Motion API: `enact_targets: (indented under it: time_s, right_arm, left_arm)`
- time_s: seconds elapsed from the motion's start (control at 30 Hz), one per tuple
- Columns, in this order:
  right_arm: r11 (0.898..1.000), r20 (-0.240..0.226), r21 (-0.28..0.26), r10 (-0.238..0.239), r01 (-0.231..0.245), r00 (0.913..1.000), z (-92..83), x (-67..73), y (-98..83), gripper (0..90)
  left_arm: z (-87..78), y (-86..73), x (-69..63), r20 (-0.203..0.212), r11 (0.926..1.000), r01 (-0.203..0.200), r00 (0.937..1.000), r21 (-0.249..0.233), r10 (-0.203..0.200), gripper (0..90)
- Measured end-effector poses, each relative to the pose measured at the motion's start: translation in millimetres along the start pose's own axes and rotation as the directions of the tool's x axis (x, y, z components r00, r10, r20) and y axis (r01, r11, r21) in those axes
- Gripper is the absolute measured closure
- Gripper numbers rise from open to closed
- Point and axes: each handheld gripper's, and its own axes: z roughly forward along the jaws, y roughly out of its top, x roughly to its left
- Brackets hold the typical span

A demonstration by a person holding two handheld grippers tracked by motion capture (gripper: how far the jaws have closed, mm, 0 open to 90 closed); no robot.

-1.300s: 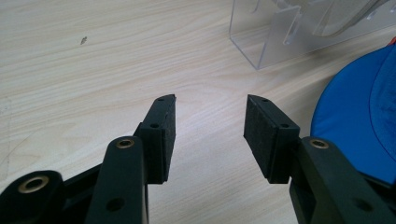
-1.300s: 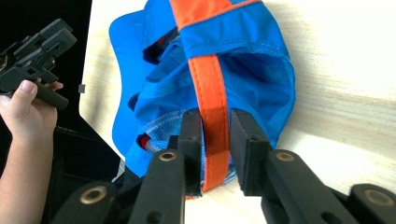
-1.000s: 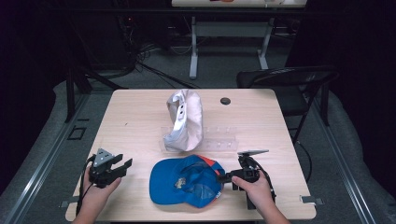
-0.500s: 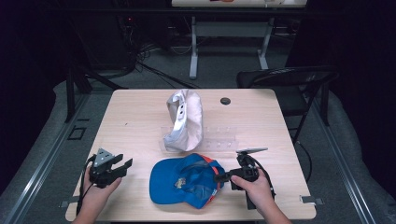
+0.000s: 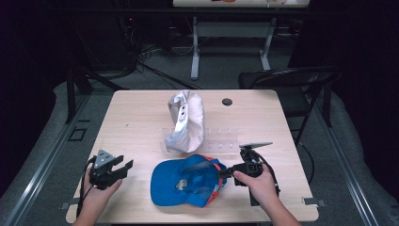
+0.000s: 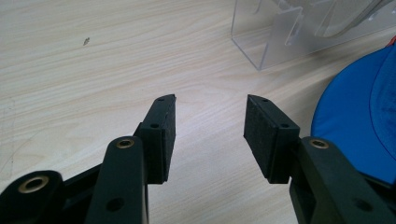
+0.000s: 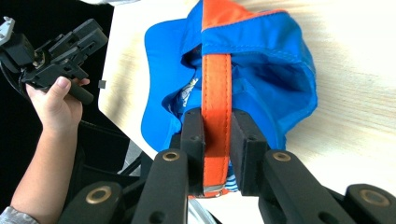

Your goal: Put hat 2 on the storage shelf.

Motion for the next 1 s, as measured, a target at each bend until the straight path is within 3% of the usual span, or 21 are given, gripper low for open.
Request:
enact_targets:
  time_s: [0.4,0.5,0.67,0.87,1.0]
  right_arm:
    - [0.999,0.051,-0.016,0.030,-0.030,0.9983,-34.9,7.7,8.9,77.1]
    - [1.000,0.074,0.007,0.026,-0.027,0.9969,-45.7,7.5,10.0,77.1]
    - [0.999,0.102,-0.020,0.034,-0.033,0.9942,-61.9,6.3,11.5,77.1]
    - [0.998,0.097,-0.033,0.047,-0.044,0.9941,-76.5,6.6,14.1,77.2]
    - [0.998,0.056,-0.042,0.059,-0.057,0.9967,-80.3,8.5,16.5,77.2]
  left_arm:
    - [0.5,0.0,-0.7,0.001,1.0000,-0.003,1.0000,0.001,0.003,54.2]
    - [0.7,-0.1,-0.9,0.001,1.0000,-0.003,1.0000,0.001,0.003,54.1]
    - [1.0,-0.2,-1.0,0.001,1.0000,-0.002,1.0000,0.001,0.002,54.1]
    - [1.6,-0.4,-2.3,0.002,1.0000,0.001,1.0000,-0.001,-0.001,53.8]
    - [1.7,-0.5,-2.7,0.002,1.0000,0.001,1.0000,-0.001,-0.001,53.7]
